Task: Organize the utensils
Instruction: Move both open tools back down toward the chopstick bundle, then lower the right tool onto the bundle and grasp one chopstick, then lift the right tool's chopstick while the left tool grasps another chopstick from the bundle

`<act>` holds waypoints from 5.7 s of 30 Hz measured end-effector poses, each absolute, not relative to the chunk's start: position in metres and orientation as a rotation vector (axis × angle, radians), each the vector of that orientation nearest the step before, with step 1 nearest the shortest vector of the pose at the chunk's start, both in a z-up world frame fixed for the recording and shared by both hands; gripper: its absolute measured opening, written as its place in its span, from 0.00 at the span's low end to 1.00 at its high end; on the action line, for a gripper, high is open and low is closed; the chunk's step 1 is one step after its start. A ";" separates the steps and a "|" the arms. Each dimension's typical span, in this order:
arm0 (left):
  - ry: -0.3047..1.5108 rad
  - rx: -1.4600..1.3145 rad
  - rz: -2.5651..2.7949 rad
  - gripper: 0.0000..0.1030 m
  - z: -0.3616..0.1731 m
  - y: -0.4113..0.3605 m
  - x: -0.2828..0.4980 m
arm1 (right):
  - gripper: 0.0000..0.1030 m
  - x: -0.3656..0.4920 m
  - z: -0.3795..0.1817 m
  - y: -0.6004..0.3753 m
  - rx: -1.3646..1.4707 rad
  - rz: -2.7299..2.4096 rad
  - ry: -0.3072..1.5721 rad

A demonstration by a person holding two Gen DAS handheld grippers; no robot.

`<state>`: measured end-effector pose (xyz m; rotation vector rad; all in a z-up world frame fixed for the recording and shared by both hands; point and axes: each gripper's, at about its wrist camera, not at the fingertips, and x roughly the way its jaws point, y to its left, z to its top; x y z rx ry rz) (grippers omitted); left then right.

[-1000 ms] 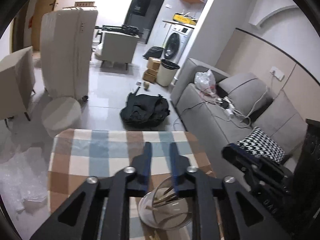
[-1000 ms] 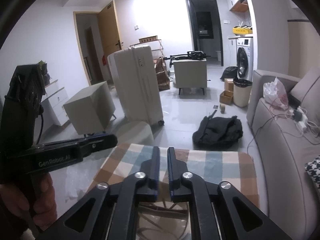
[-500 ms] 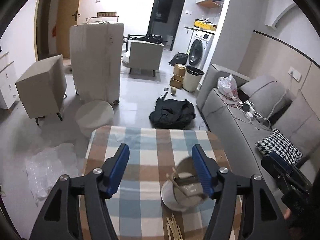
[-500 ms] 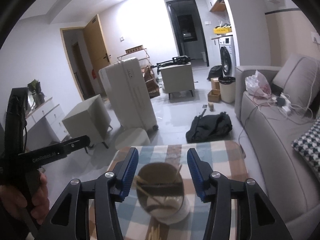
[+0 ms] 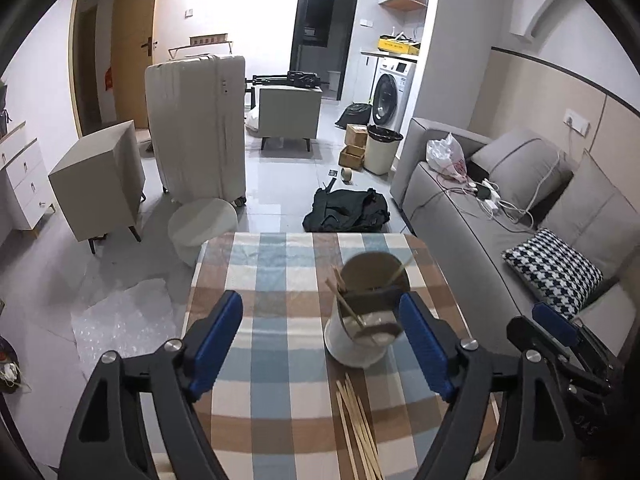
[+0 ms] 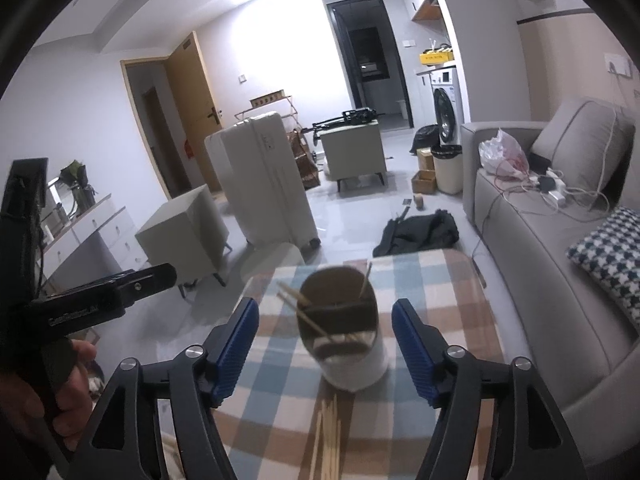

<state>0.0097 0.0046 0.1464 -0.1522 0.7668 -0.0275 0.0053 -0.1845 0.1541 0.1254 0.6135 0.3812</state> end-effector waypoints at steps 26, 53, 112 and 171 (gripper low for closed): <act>0.924 -0.197 0.021 0.86 0.050 0.013 -0.023 | 1.00 -0.025 0.060 -0.204 0.128 0.332 0.823; 1.171 -0.383 0.163 0.86 -0.002 0.080 0.007 | 0.46 0.074 -0.078 -0.135 -0.011 0.346 1.365; 1.476 -0.128 0.043 0.86 -0.073 -0.028 0.025 | 0.03 0.078 -0.023 -0.268 0.511 0.244 1.145; 0.986 -0.263 -0.161 0.01 0.035 -0.031 0.019 | 0.02 0.051 0.039 -0.189 0.131 0.350 0.904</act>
